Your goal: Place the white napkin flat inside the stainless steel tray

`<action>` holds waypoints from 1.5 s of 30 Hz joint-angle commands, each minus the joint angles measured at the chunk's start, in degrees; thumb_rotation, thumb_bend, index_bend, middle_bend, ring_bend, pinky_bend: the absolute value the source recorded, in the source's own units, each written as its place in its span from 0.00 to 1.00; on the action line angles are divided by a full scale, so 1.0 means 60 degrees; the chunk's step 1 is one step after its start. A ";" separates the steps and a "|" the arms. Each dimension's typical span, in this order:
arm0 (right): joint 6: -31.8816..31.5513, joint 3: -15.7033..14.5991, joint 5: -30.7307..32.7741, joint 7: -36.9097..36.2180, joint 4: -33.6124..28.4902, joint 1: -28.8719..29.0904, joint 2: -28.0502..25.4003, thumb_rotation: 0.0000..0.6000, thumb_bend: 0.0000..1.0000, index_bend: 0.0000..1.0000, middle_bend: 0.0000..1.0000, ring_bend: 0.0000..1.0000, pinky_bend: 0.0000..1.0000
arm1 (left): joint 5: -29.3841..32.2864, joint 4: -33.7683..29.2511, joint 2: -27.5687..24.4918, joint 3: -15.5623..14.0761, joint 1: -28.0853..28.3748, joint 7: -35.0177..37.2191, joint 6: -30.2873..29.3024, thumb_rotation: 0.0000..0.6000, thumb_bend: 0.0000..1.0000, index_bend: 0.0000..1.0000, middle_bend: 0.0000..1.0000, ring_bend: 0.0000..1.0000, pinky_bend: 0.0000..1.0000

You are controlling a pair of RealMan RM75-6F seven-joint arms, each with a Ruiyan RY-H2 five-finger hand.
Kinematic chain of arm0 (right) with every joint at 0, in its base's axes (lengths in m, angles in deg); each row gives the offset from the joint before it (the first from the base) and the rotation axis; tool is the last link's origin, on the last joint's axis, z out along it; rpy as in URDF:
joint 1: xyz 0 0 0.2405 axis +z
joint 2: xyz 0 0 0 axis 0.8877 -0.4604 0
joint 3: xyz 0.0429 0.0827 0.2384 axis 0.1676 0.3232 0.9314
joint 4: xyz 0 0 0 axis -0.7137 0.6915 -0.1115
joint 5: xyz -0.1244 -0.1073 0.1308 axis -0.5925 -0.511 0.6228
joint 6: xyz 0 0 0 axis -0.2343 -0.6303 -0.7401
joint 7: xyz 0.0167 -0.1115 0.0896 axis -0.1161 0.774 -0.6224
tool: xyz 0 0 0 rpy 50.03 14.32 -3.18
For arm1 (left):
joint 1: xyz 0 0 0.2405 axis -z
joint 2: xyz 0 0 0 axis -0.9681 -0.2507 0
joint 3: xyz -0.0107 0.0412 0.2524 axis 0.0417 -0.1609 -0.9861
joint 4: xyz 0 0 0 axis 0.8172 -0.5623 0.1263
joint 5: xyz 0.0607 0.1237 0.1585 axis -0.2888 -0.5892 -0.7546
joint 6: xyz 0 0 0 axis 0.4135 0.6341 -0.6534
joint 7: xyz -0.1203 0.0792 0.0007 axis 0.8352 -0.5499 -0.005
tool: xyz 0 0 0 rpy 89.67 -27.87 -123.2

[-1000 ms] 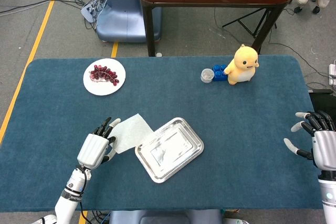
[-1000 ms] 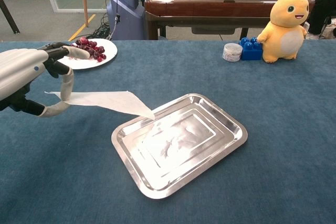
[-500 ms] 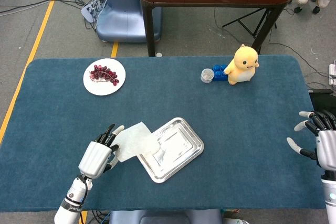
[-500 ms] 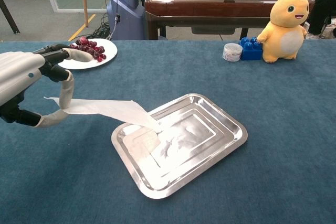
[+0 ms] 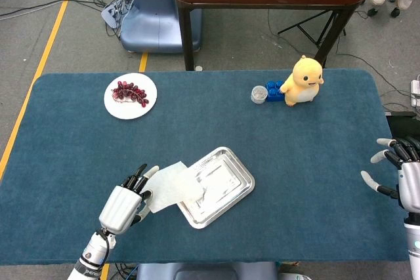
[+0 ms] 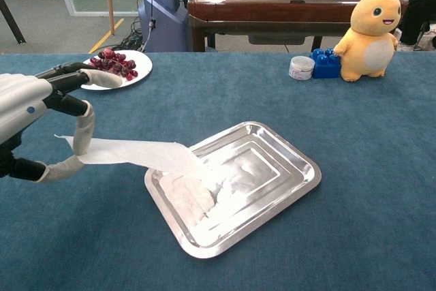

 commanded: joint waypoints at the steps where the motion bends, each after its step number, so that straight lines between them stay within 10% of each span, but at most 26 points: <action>1: 0.0000 0.0009 0.0010 -0.0007 0.0002 -0.0001 -0.0003 1.00 0.19 0.52 0.30 0.19 0.10 | -0.0182 -0.0040 -0.0033 -0.0067 -0.0035 0.0041 -0.0024 1.00 0.66 0.67 0.14 0.05 0.31; 45: -0.0170 0.0241 0.0270 -0.0399 0.0017 -0.0149 -0.0230 1.00 0.19 0.52 0.30 0.19 0.10 | -0.1411 0.0026 0.0149 -0.0490 -0.0521 -0.0328 0.0281 1.00 0.66 0.67 0.14 0.05 0.31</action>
